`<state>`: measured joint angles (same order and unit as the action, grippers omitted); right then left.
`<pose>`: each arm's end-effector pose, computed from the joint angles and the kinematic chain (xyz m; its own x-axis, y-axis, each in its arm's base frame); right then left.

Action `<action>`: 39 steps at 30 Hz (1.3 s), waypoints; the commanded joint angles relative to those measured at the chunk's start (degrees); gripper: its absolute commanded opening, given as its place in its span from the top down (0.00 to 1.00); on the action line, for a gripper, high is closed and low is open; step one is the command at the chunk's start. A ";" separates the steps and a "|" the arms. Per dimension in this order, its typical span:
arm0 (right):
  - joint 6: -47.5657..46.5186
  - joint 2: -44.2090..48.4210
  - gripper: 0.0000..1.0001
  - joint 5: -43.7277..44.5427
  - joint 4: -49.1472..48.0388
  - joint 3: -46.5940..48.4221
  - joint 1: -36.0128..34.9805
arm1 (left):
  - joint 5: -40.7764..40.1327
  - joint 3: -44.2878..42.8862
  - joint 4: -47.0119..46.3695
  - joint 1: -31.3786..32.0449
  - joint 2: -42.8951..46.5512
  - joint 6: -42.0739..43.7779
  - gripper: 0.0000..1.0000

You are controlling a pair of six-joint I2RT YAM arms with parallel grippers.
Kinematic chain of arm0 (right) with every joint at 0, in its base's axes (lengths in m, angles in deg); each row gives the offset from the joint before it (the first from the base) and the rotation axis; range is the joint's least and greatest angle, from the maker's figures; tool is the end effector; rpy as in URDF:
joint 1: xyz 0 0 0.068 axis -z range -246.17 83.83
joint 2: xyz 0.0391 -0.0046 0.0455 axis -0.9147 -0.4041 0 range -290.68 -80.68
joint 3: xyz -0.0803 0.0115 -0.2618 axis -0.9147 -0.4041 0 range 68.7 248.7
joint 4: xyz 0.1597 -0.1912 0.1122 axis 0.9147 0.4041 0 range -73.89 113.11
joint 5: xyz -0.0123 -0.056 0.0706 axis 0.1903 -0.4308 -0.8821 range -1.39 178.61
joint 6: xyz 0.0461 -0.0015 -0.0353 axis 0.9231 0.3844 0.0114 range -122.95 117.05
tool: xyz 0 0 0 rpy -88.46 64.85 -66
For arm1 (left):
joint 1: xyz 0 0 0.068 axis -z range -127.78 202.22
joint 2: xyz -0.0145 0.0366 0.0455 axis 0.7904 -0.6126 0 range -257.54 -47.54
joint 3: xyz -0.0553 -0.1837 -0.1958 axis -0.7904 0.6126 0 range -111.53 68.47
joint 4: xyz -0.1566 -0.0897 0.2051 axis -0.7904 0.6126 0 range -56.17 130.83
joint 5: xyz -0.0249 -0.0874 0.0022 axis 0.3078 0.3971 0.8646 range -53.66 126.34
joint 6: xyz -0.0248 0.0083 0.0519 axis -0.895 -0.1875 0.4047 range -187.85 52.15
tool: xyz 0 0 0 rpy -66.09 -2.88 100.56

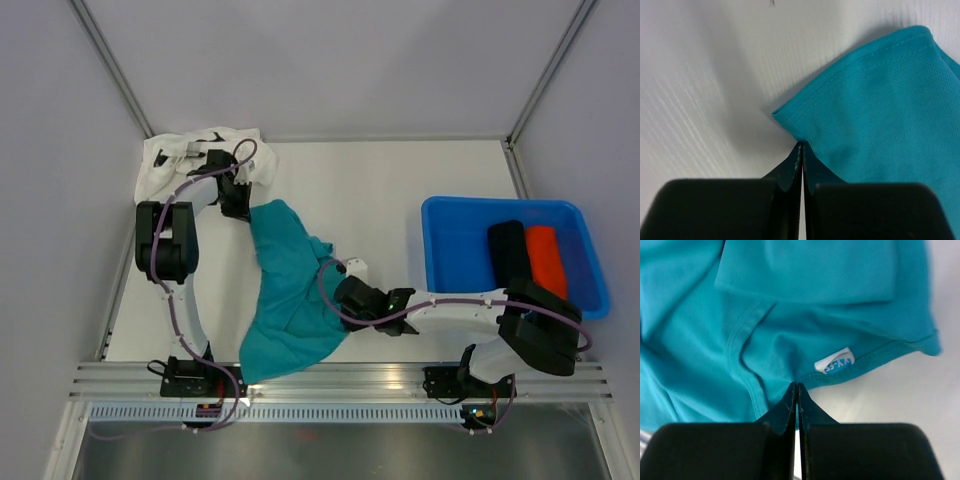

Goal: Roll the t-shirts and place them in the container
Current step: Flatten the tshirt

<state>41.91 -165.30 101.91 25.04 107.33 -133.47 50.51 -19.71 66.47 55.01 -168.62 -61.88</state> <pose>0.1180 0.2574 0.1404 -0.8211 -0.1842 -0.5403 -0.3776 0.8851 0.2720 0.4520 -0.0322 0.1471 -0.8888 0.1442 -0.4351 0.2422 0.9536 -0.1787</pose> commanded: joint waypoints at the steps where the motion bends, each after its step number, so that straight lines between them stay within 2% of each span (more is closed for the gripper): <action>1: -5.03 4.37 1.00 1.38 2.58 -0.23 7.42 | -0.19 5.54 0.41 -1.64 2.68 1.66 0.98; 4: -11.18 5.25 1.00 1.81 3.28 2.14 14.89 | -0.20 11.94 -0.30 -2.61 7.77 4.21 0.98; 6: -15.48 4.03 0.99 4.35 5.38 6.25 17.29 | -0.29 16.96 -1.00 -2.61 14.16 5.97 0.98; 7: -16.90 3.33 1.00 4.28 5.66 7.50 18.95 | -0.03 22.30 -1.87 -2.70 16.90 7.54 0.98; 11: -21.30 -2.11 1.00 1.39 6.01 12.60 23.88 | 0.50 32.27 -0.40 -2.61 27.28 11.50 0.98; 13: -23.23 -4.40 0.80 1.98 7.76 15.94 26.34 | 0.85 34.99 3.19 -2.61 32.80 14.66 0.98; 14: -23.76 -6.07 0.69 2.86 9.95 17.08 26.35 | 1.38 35.27 4.87 -2.61 34.57 16.07 0.94; 15: -23.94 -6.43 0.50 3.39 10.92 18.57 26.35 | 3.21 35.62 6.45 -2.61 35.98 19.56 0.82; 16: -24.12 -6.35 0.44 4.44 11.46 18.85 26.44 | 3.58 36.15 9.51 -2.61 39.13 21.43 0.40; 17: -24.03 -5.22 0.40 4.28 11.81 18.85 26.44 | 4.28 36.24 10.68 -2.61 40.73 24.05 0.12; 18: -23.86 -4.34 0.35 4.19 12.07 18.67 26.44 | 3.41 36.41 11.47 -2.61 42.40 27.91 0.01; 22: -21.67 0.76 0.35 4.37 15.14 17.54 26.44 | 0.06 36.59 9.47 -2.61 50.13 37.42 0.01; 25: -19.82 2.17 0.35 1.04 15.94 14.02 26.44 | 1.12 39.74 6.48 -1.65 50.68 48.22 0.03; 26: -19.12 2.44 0.36 0.42 16.47 12.45 26.44 | -0.36 40.89 3.68 -1.04 50.15 52.17 0.04; 31: -14.63 5.94 0.38 -0.11 18.67 8.49 26.35 | -7.22 47.48 -7.66 2.57 45.67 59.05 0.04; 36: -12.78 5.70 0.37 -0.46 18.41 5.84 26.35 | -11.53 53.02 -26.29 3.81 39.61 65.12 0.00; 39: -11.73 2.71 0.36 -5.19 15.44 2.69 26.35 | -13.91 52.68 -26.51 3.81 33.03 66.80 0.03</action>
<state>27.46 -160.78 101.26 42.79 112.47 -106.94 40.41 30.80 46.23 58.79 -128.75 -1.49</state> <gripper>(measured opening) 0.640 0.983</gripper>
